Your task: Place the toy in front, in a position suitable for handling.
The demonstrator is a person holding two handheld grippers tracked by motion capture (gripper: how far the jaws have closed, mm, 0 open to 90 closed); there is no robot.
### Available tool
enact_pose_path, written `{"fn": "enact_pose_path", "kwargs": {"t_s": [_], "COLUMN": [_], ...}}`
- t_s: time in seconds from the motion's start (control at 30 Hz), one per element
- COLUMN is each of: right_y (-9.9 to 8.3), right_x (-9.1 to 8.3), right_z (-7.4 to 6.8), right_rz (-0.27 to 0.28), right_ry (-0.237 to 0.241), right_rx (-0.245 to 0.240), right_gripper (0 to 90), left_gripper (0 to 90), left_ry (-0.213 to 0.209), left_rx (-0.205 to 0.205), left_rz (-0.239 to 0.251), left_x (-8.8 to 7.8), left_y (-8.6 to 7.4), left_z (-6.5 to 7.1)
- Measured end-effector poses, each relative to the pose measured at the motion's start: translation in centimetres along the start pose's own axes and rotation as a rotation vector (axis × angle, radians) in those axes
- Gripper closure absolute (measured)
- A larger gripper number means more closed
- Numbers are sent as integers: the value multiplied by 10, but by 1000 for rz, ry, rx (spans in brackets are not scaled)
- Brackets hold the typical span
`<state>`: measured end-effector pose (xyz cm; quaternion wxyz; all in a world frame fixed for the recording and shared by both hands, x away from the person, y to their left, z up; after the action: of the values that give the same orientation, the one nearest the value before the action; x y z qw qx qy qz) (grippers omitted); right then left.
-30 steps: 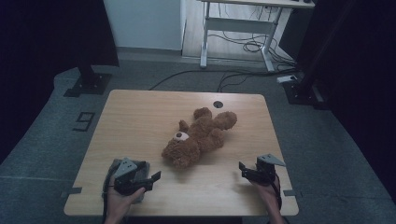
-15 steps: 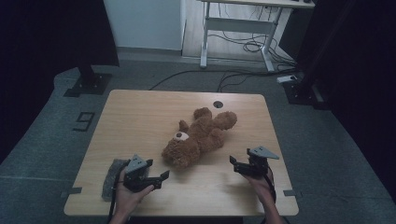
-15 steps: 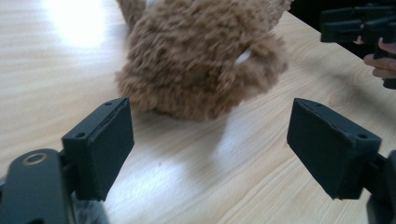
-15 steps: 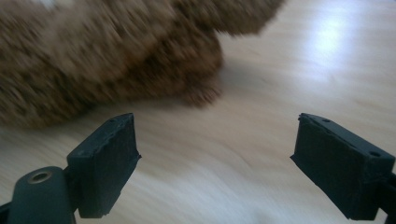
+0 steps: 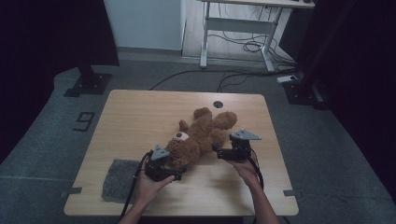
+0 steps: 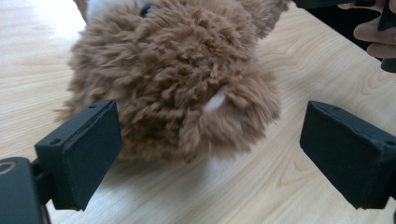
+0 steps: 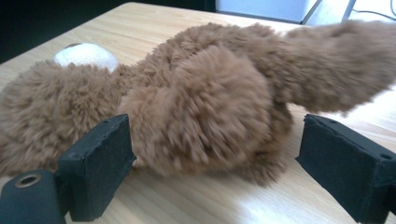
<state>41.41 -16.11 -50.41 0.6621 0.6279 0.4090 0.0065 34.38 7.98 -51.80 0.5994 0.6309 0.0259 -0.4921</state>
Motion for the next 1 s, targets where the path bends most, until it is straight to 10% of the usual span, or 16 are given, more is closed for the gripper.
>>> {"fn": "enact_pose_path", "kwargs": {"t_s": [0.33,0.6,1.0], "right_y": [6,8,19], "right_x": [43,43,35], "right_z": [-3,-12,-26], "right_rz": [-84,-30,89], "right_ry": [56,138,187], "right_rx": [33,8,-59], "right_gripper": [96,663,743], "left_gripper": [217,507,683], "left_ry": [91,124,103], "left_rx": [-15,12,13], "left_rz": [-11,39,77], "left_x": [18,19,12], "left_y": [1,0,4], "left_z": [-6,-12,-19]}}
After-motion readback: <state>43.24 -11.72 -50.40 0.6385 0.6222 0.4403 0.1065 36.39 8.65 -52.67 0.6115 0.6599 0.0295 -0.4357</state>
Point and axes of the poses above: each handheld gripper's, and its own axes: x roughly forward along the jaws, y roughly out of its top, z roughly to its right, the point moved 5 cm from there along x, roughly forward along the jaws, and after that the axes turned 5 degrees about -z, right-handed, at the moved point
